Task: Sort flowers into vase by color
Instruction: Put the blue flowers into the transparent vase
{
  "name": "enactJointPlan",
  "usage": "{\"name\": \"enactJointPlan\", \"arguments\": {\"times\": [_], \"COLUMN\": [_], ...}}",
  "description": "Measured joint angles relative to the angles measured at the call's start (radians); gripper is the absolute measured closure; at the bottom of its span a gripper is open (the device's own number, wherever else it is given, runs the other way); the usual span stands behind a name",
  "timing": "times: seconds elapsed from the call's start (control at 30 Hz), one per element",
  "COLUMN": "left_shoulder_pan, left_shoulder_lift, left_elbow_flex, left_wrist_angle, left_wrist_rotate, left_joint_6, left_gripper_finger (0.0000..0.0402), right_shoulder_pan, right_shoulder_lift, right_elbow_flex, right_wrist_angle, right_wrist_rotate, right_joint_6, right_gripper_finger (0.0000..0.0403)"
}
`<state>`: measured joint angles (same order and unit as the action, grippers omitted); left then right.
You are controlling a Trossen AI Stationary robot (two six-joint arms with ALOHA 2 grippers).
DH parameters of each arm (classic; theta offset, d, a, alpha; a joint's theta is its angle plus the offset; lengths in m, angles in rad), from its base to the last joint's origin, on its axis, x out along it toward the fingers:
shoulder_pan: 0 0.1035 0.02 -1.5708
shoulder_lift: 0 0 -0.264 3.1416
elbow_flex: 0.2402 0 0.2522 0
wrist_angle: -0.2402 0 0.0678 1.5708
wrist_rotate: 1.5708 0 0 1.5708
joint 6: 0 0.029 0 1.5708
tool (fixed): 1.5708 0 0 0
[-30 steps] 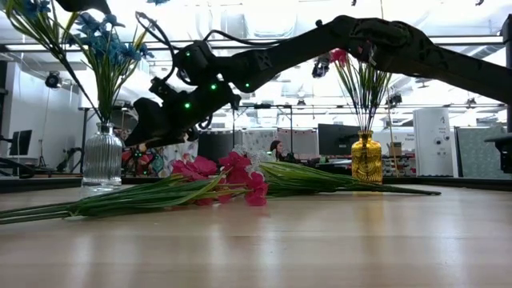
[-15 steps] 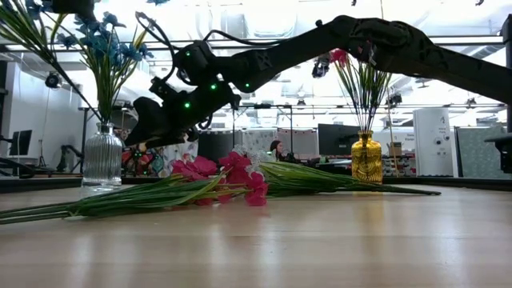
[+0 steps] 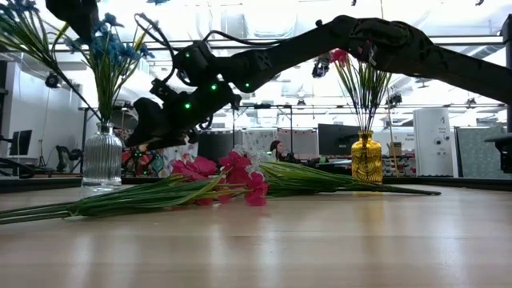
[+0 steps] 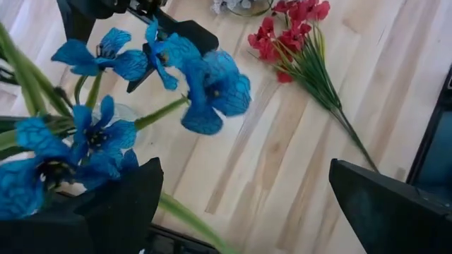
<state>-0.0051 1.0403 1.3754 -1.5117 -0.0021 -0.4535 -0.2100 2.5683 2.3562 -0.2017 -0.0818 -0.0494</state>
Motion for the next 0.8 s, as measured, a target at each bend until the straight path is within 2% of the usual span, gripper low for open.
{"name": "enactJointPlan", "arguments": {"times": [0.27,0.57,0.8], "left_shoulder_pan": [0.0,0.0,0.0], "left_shoulder_lift": [0.005,0.012,0.051], "left_elbow_flex": [0.0,0.018,0.113], "left_wrist_angle": [0.001,-0.055,-0.059], "left_wrist_rotate": [-0.016,0.005,0.019], "left_joint_6": [0.018,-0.002,-0.067], "left_gripper_finger": [0.0011,0.0011,0.0011], "right_shoulder_pan": [0.001,0.001,0.0], "right_shoulder_lift": [-0.004,-0.014,-0.016], "right_elbow_flex": [0.0,0.0,0.0], "right_wrist_angle": [-0.087,-0.098,-0.105], "right_wrist_rotate": [-0.004,-0.004,-0.004], "right_joint_6": [0.016,0.014,0.027], "right_gripper_finger": [0.0081,0.008,0.0083]}}
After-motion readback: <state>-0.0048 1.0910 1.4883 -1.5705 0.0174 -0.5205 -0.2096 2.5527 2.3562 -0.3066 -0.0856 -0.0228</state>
